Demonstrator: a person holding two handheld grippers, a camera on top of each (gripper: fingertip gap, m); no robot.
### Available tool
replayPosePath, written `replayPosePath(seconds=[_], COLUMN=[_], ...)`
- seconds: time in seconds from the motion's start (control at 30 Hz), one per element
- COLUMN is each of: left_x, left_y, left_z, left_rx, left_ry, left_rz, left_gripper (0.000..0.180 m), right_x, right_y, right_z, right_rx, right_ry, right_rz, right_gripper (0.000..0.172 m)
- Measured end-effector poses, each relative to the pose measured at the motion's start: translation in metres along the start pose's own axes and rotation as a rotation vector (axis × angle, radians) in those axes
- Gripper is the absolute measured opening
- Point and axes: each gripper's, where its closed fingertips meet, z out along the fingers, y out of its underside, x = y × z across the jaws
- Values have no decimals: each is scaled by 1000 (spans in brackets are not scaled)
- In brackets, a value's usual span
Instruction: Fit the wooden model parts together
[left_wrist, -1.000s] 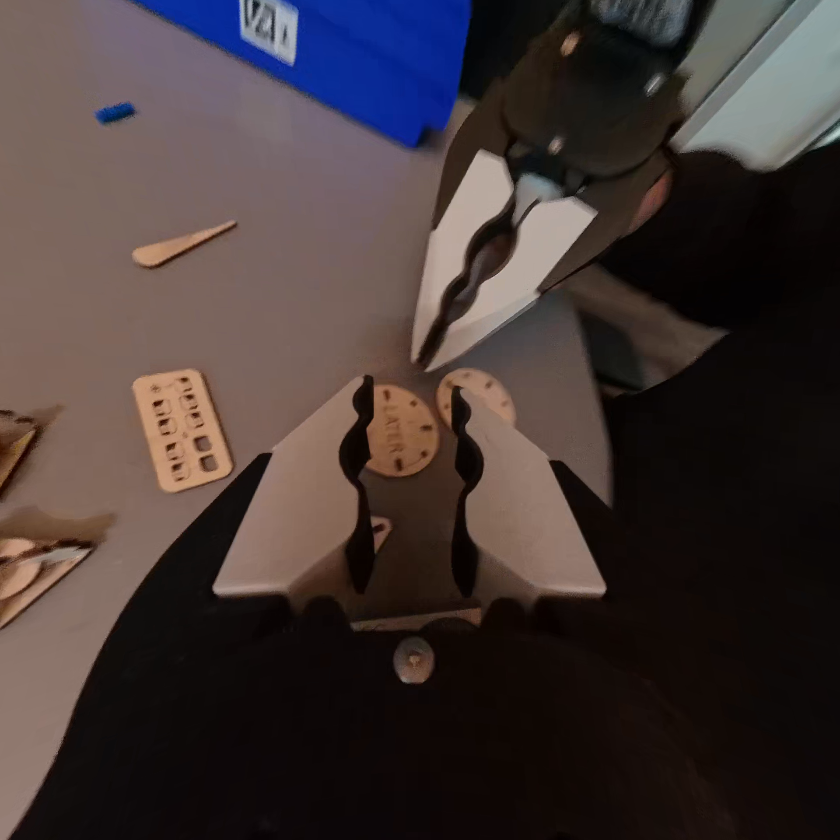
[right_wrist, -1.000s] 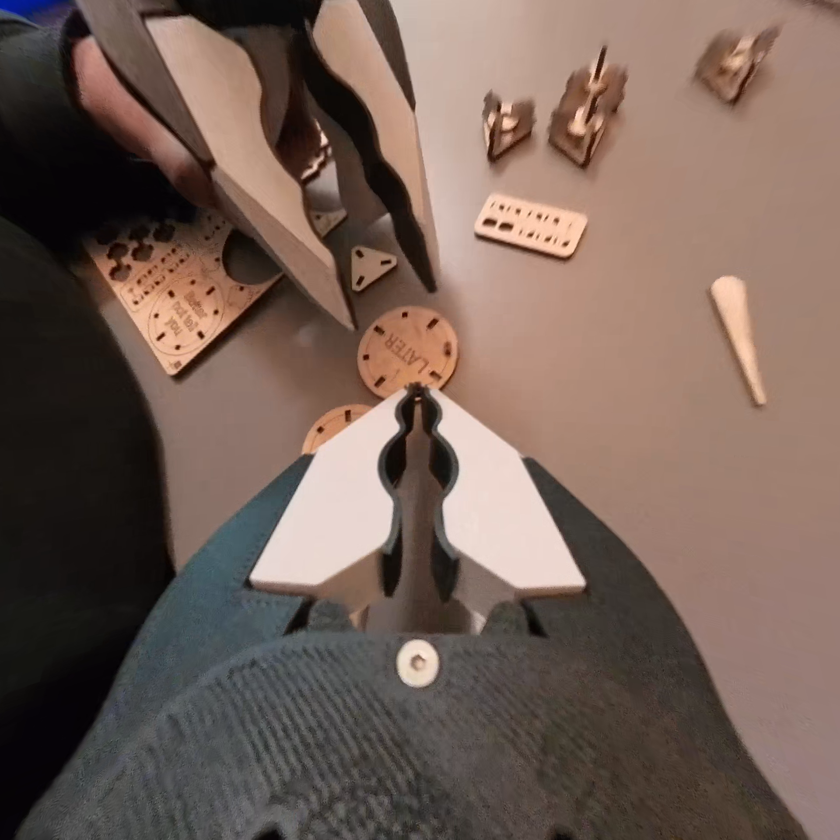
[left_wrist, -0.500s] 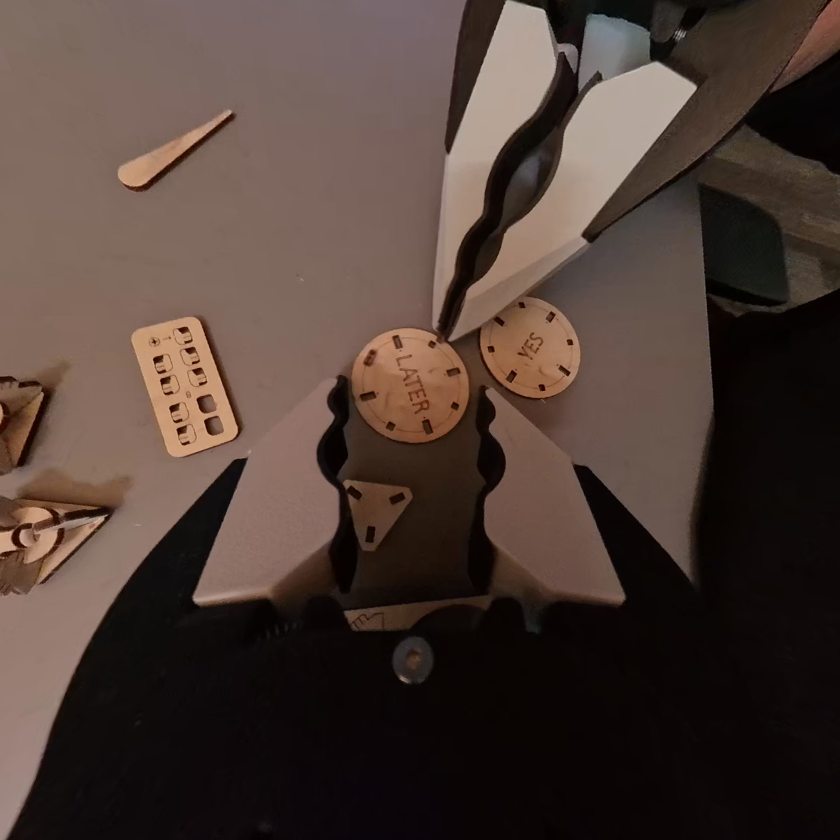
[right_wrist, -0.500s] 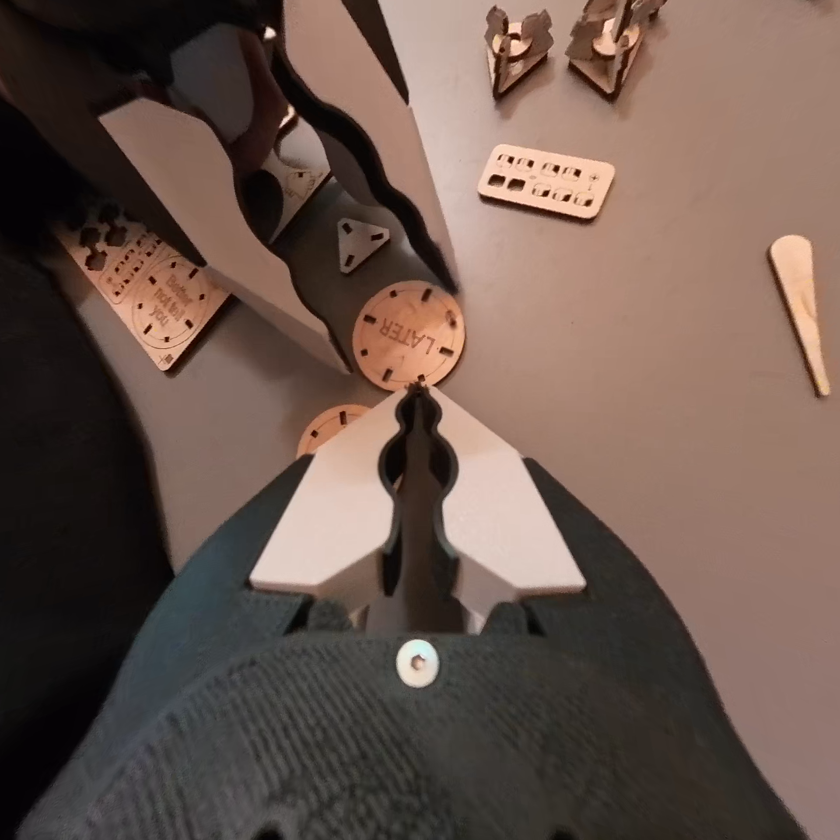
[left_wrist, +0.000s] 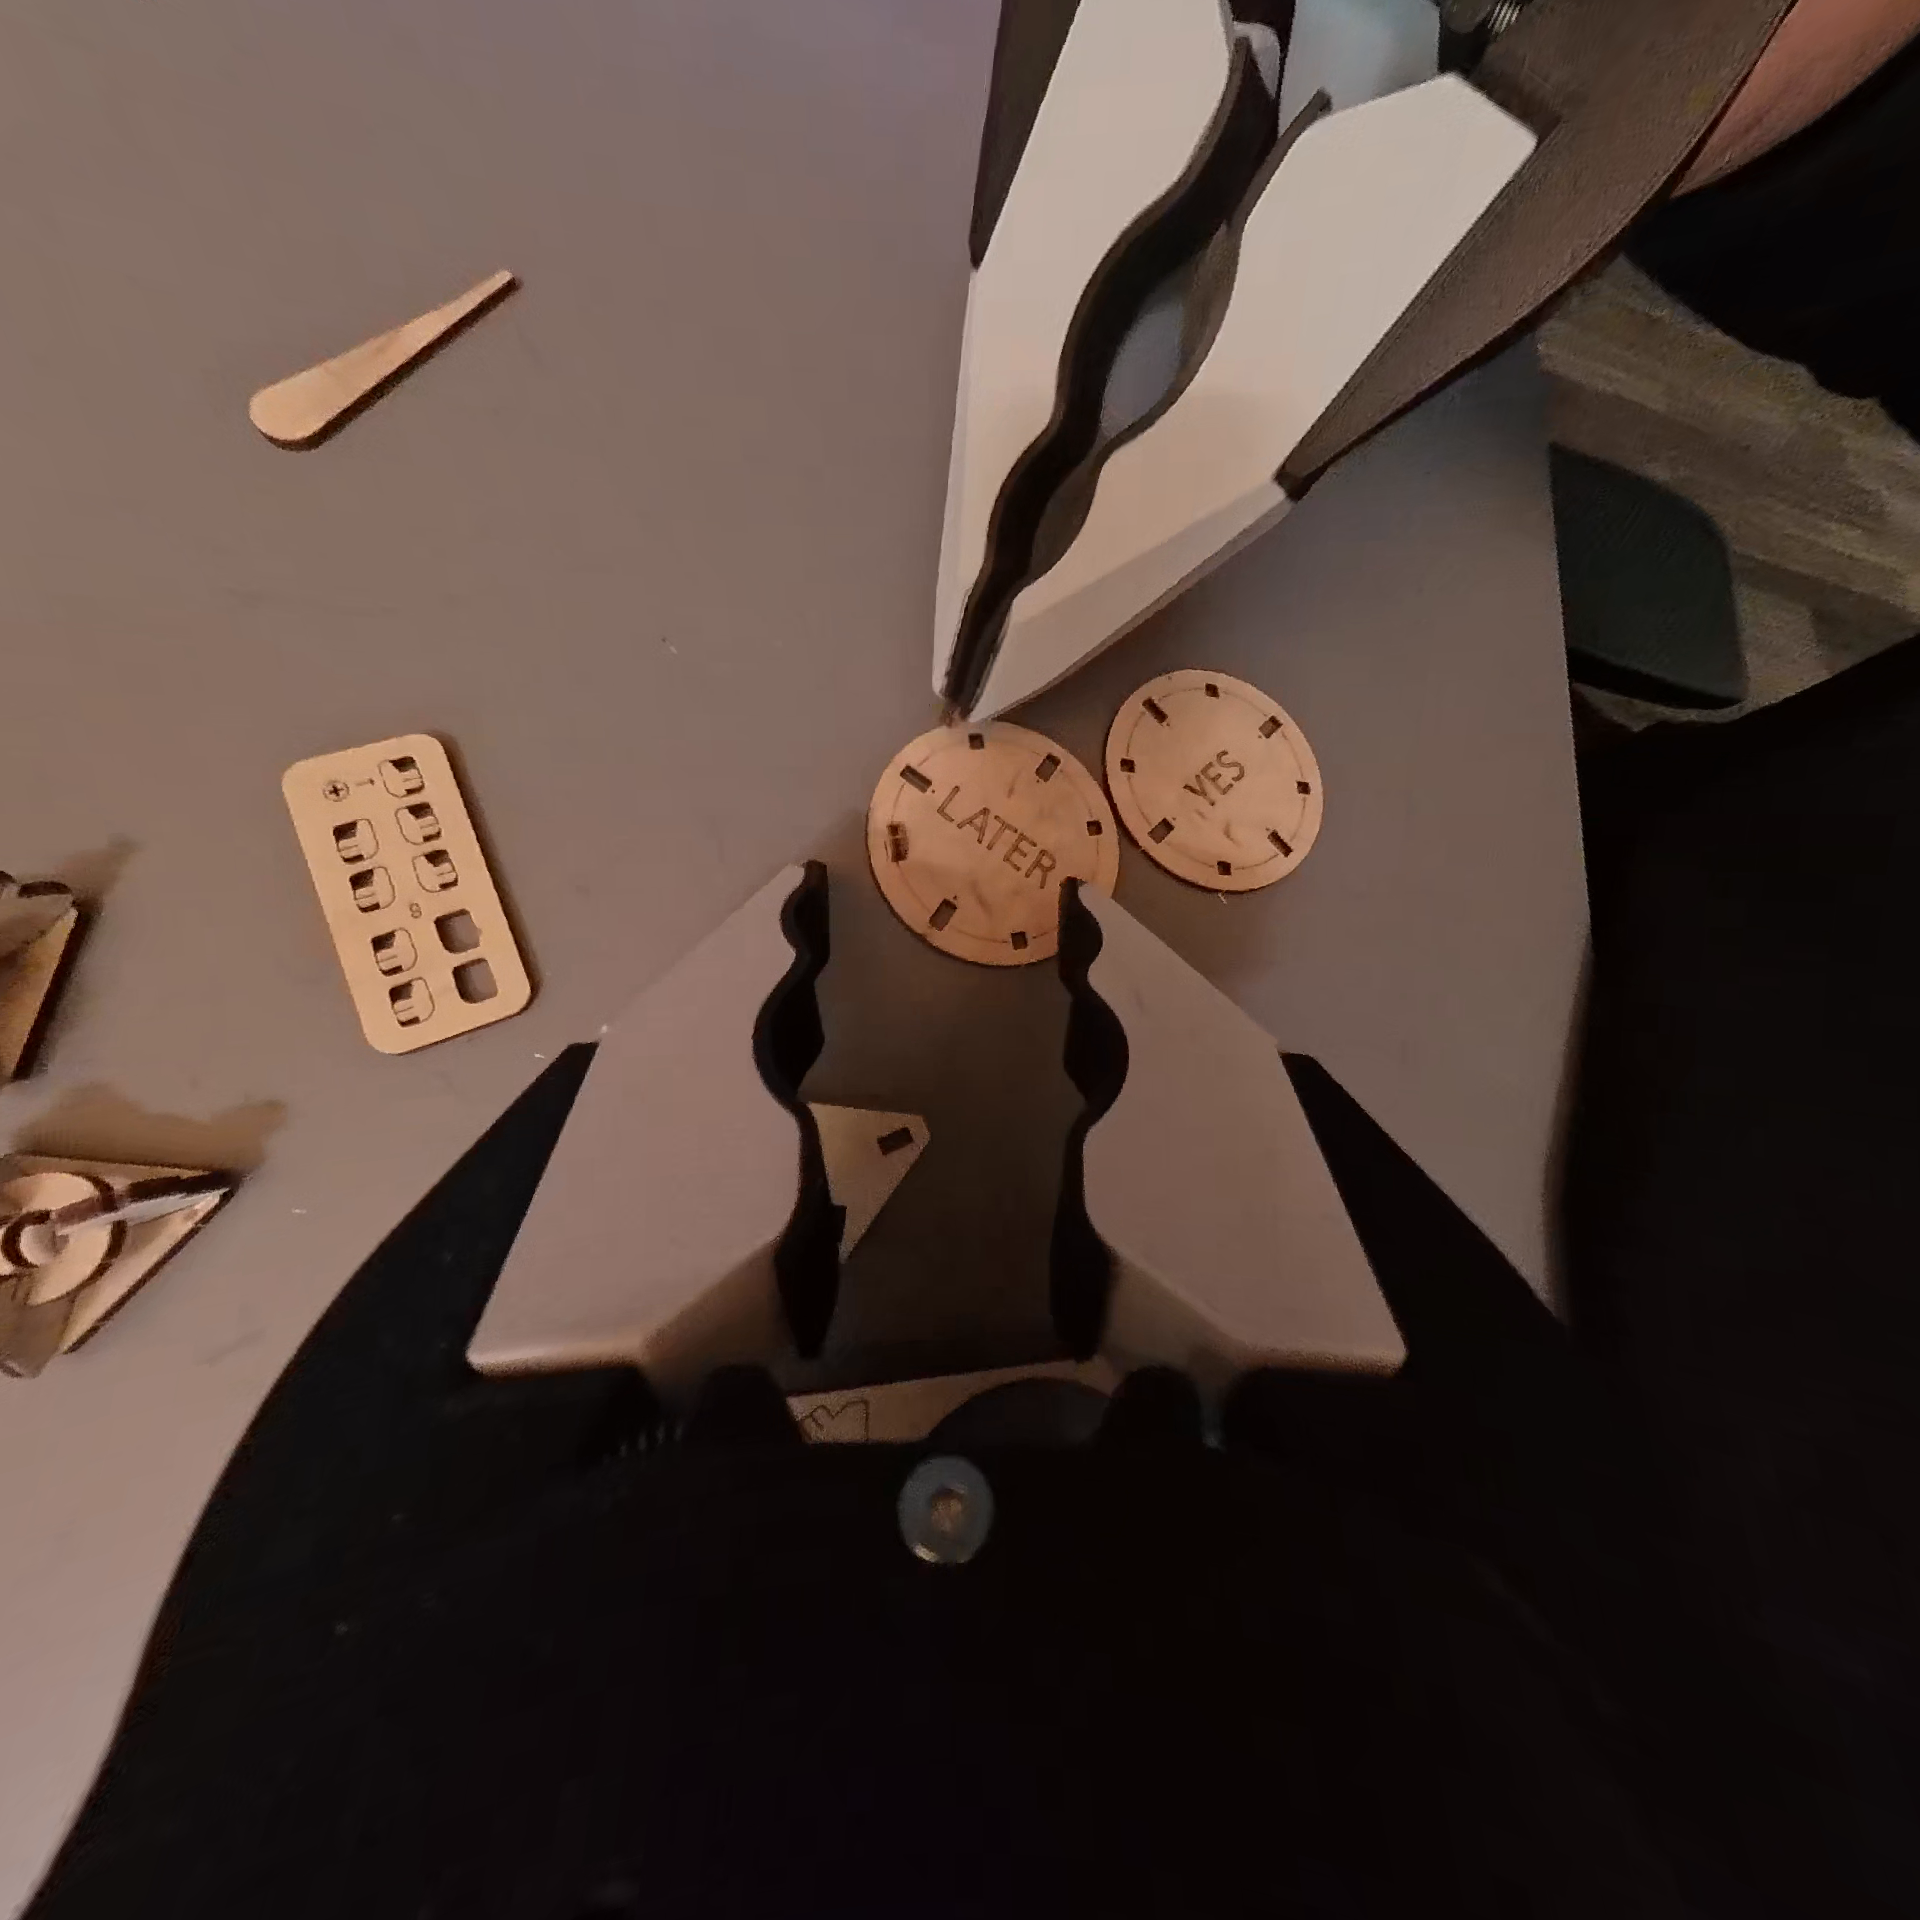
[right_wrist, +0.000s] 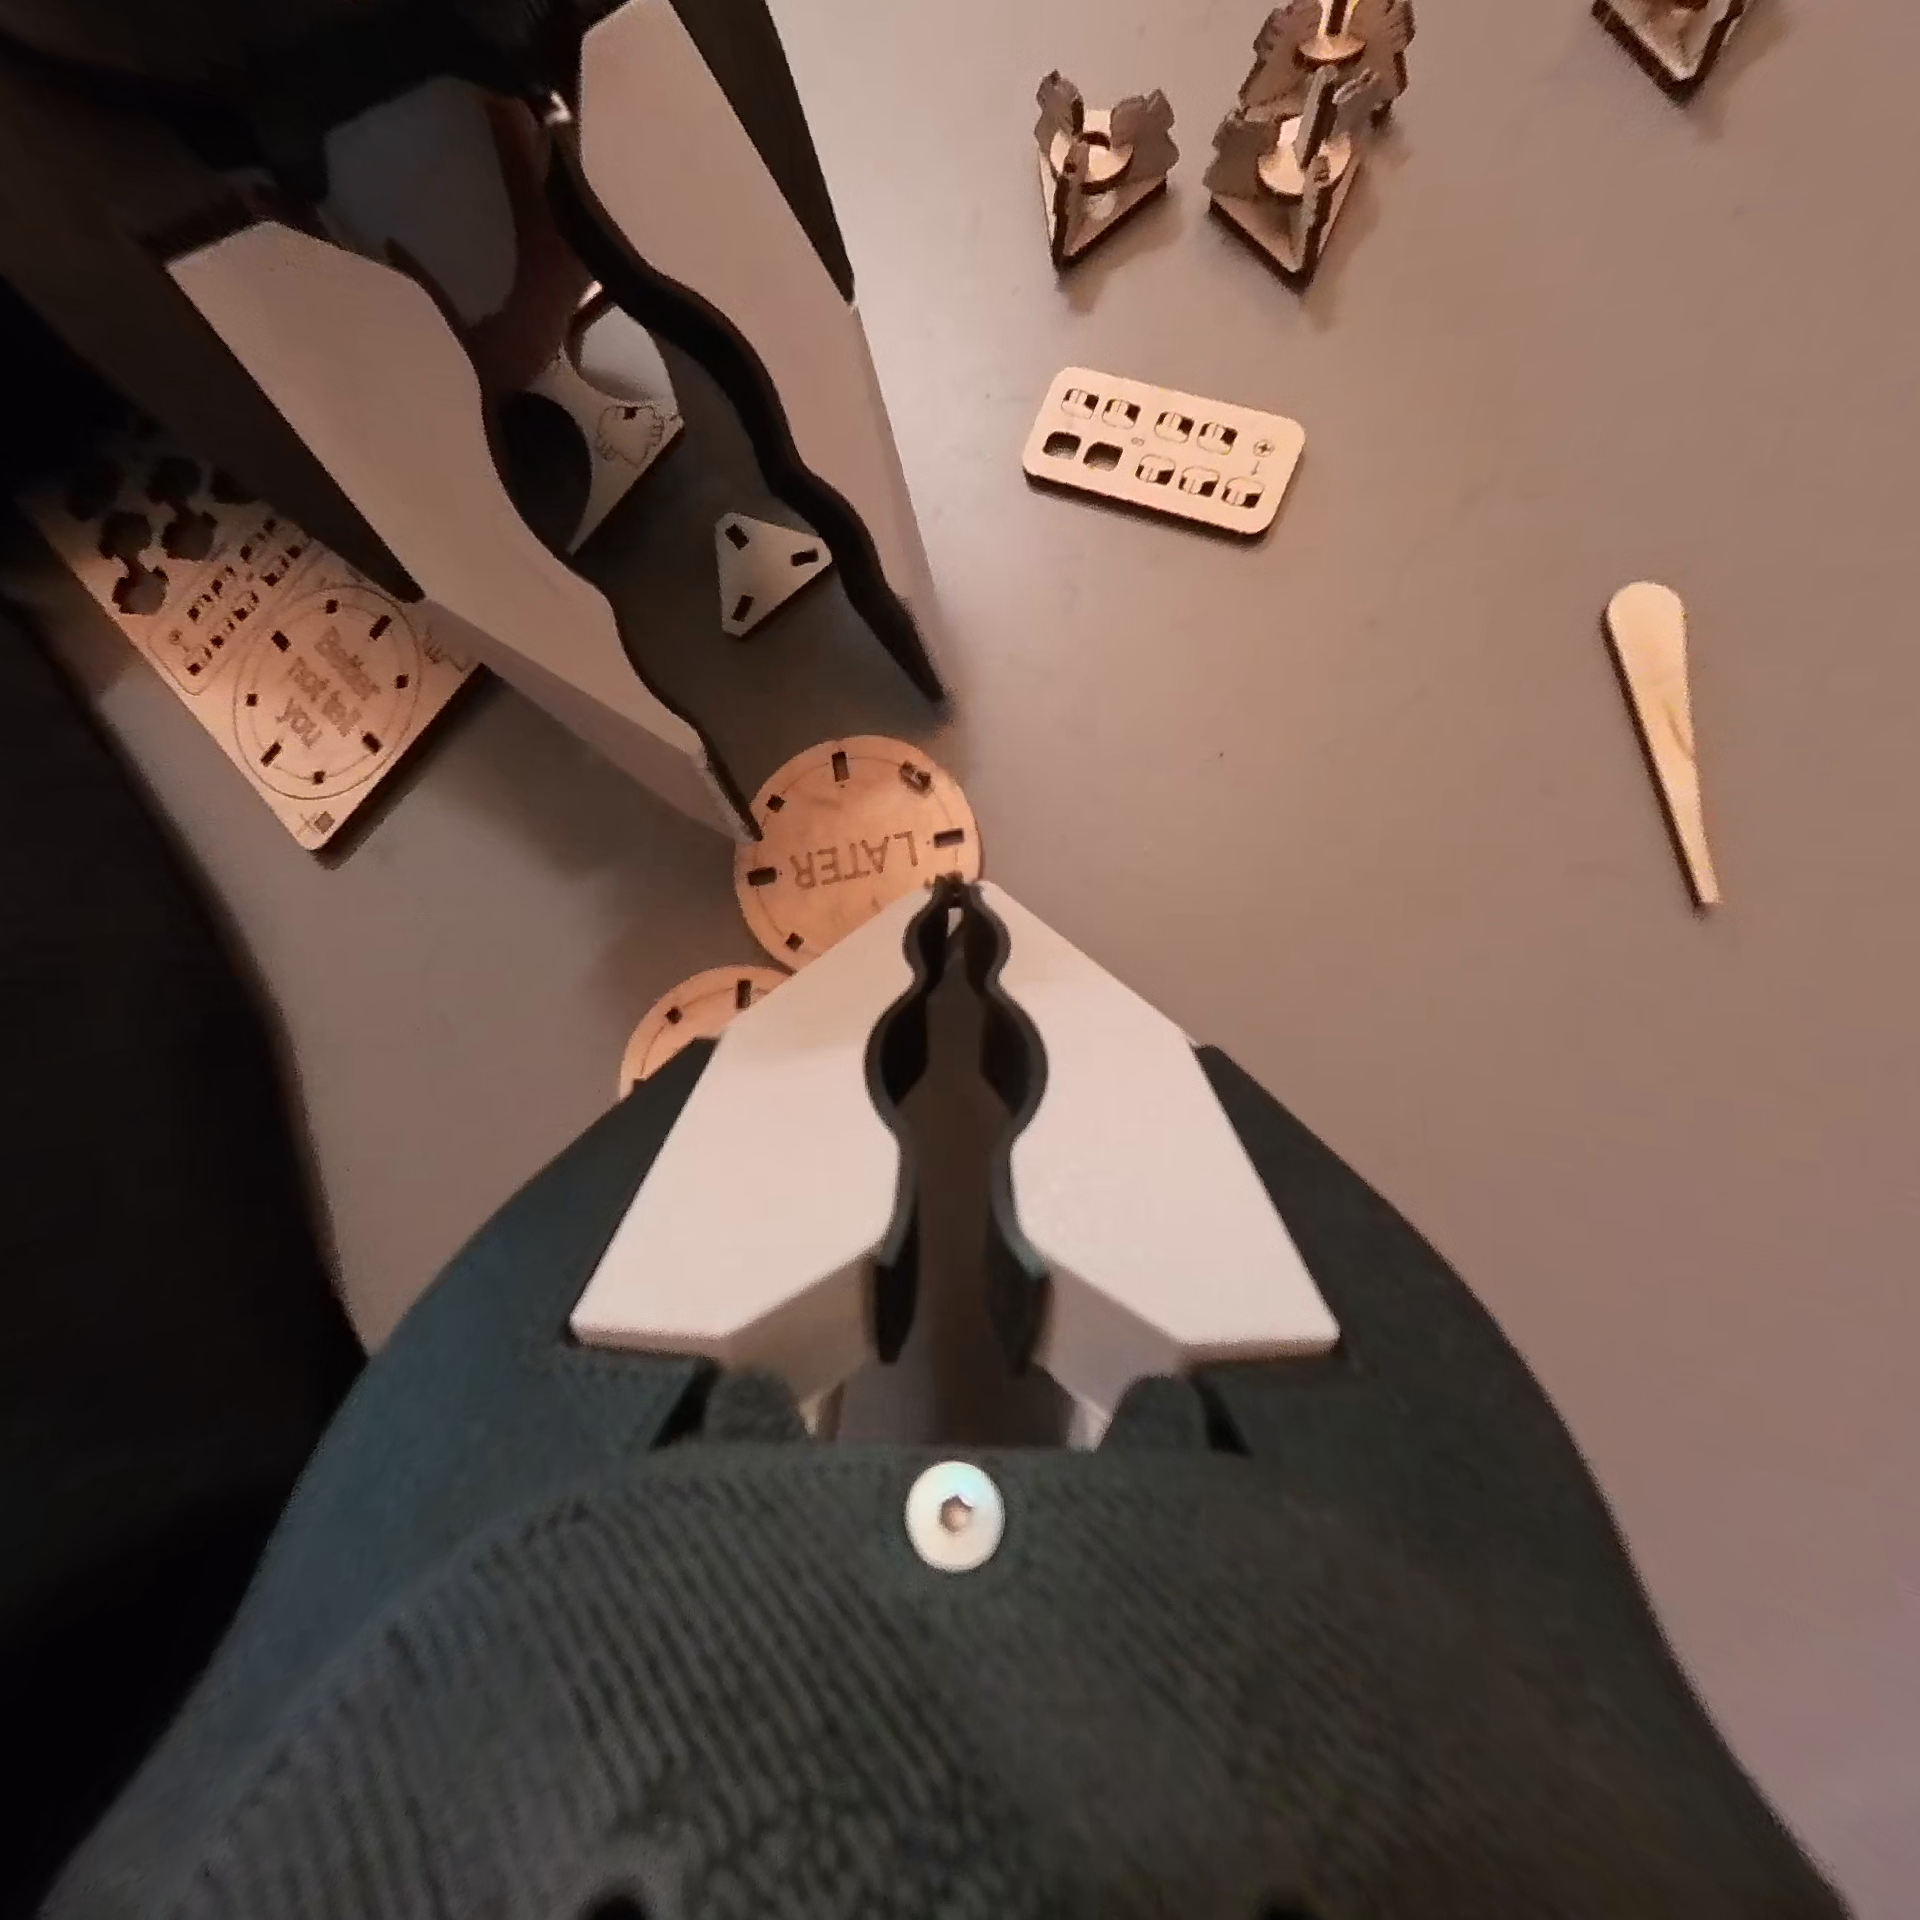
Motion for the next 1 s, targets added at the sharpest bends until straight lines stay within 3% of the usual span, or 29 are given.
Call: replayPosePath(seconds=[0.23, 0.77, 1.0], left_x=[2, 9, 4], left_y=[3, 3, 0], left_z=[2, -2, 3], left_rx=[-19, -22, -6], left_ry=[5, 77, -3], left_rz=[8, -38, 15], left_gripper=[43, 32, 51], right_x=[-11, 3, 5], right_y=[14, 3, 1], right_z=[0, 7, 6], right_rx=[-79, -50, -55], right_ry=[-34, 19, 30], right_rz=[5, -43, -63], right_gripper=[0, 1, 1])
